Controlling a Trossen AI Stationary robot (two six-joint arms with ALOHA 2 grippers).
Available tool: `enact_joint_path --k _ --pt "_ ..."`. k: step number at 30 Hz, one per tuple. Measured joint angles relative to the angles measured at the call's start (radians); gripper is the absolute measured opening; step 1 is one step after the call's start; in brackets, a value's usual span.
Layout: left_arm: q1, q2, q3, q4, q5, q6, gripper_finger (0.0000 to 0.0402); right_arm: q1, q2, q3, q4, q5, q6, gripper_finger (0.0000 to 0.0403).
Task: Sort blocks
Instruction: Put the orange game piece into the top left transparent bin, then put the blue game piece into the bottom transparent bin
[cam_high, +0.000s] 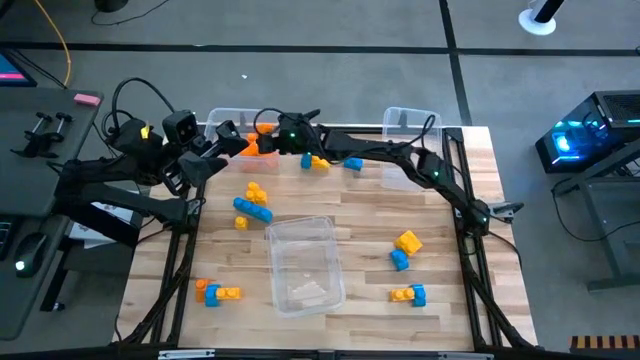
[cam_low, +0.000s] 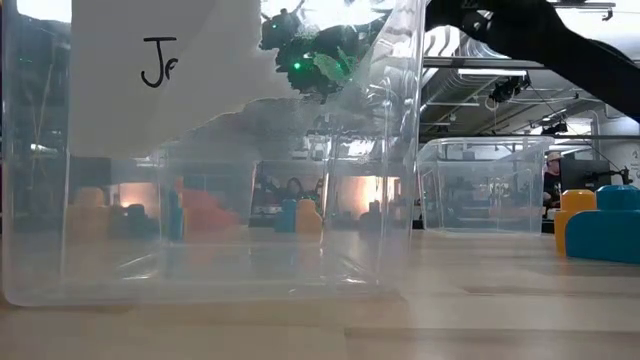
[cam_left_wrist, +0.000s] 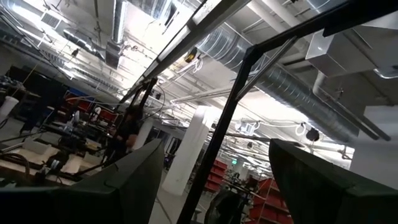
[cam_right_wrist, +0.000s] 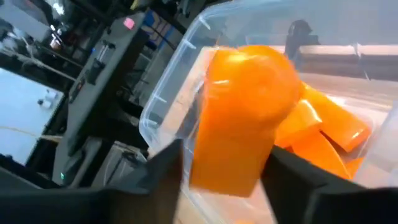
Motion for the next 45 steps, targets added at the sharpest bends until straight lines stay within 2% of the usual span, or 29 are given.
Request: enact_joint_path --k 3,5,12,16,20,23,27,31,36,42,45 --pt "0.0 0.0 0.0 -0.002 0.0 0.0 0.0278 -0.008 -0.004 0.033 -0.047 -0.011 -0.01 0.0278" --pt "0.0 0.0 0.0 -0.003 0.0 0.001 0.0278 -0.02 -0.014 0.062 -0.088 -0.032 -0.058 0.0302" --pt "0.0 0.0 0.0 -0.004 0.0 0.002 0.0278 -0.089 -0.099 0.206 -0.314 -0.048 -0.301 0.0321" --pt "0.0 0.0 0.0 -0.023 0.0 0.002 0.0278 -0.109 -0.226 0.13 -0.437 -0.044 -0.442 0.0322" --pt "0.0 0.0 -0.001 -0.083 0.0 0.003 0.0278 -0.097 -0.33 0.099 -0.675 -0.003 -0.568 0.0322" --pt "0.0 0.005 -0.001 -0.13 0.0 0.023 0.0278 -0.046 -0.379 0.049 -0.879 0.021 -0.644 0.0323" --pt "0.0 0.014 -0.002 -0.162 0.0 0.028 0.0278 0.047 -0.461 -0.142 -1.053 0.054 -0.692 0.0323" --pt "0.0 0.028 -0.002 -0.176 0.0 0.028 0.0278 0.133 -0.597 -0.464 -1.052 0.053 -0.632 0.0323" --pt "0.0 0.048 -0.002 -0.238 0.0 0.029 0.0278 0.259 -0.837 -0.773 -0.974 0.011 -0.411 0.0323" --pt "0.001 0.103 -0.002 -0.181 0.001 0.068 0.0278 0.458 -1.137 -0.931 -0.915 0.073 -0.043 0.0323" --pt "0.005 0.141 -0.001 -0.137 0.001 0.088 0.0278 0.555 -1.212 -0.968 -0.875 0.077 0.104 0.0323"
